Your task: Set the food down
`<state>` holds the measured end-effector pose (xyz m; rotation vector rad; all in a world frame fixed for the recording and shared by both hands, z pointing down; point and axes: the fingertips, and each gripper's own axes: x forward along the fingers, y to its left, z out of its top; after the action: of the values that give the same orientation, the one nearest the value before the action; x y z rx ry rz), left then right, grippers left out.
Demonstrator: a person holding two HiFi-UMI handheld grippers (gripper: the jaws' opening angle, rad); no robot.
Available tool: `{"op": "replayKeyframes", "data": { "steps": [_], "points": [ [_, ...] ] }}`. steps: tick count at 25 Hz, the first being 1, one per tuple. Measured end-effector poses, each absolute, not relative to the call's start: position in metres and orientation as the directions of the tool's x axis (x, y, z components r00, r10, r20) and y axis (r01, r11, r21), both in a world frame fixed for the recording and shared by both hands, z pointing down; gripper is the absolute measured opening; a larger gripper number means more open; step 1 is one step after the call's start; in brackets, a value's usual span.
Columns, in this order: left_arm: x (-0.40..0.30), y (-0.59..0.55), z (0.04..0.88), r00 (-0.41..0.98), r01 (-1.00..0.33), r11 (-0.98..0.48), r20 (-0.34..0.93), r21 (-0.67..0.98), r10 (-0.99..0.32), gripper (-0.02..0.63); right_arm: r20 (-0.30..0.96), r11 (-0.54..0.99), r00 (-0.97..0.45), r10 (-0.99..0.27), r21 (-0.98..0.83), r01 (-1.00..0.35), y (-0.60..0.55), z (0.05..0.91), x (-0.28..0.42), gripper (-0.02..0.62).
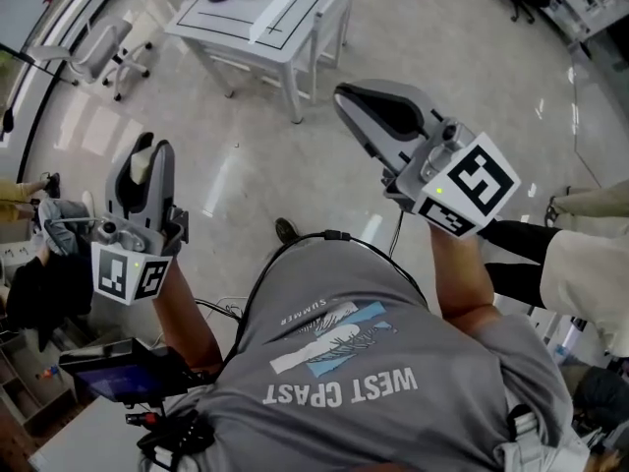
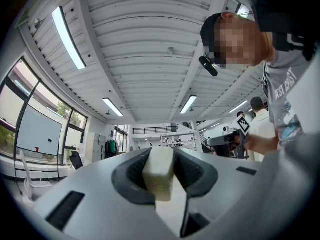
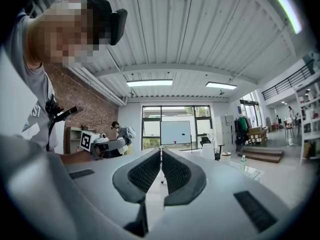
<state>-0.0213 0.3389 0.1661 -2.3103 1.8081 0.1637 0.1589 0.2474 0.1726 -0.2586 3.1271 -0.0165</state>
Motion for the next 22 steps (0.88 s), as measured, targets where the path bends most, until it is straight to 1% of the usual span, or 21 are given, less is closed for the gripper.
{"op": "replayKeyframes", "data": {
  "steps": [10, 15, 22],
  "points": [
    [-0.08, 0.288, 0.166, 0.342, -0.939, -0.325, -0.225, -0.108, -0.913, 0.104, -0.007, 0.969, -0.969, -0.249, -0.002, -0.249, 0.208, 0.177, 0.102, 0.009],
    [-0.095, 0.271, 0.169, 0.376, -0.927, -0.362, -0.23, -0.104, -0.898, 0.104, 0.01, 0.957, -0.957, -0.29, -0.001, -0.29, 0.198, 0.18, 0.089, 0.009],
    [-0.105, 0.227, 0.183, 0.389, -0.921, -0.384, -0.216, -0.064, -0.896, 0.104, 0.044, 0.952, -0.951, -0.306, -0.008, -0.307, 0.157, 0.186, 0.08, 0.009]
  ]
}}
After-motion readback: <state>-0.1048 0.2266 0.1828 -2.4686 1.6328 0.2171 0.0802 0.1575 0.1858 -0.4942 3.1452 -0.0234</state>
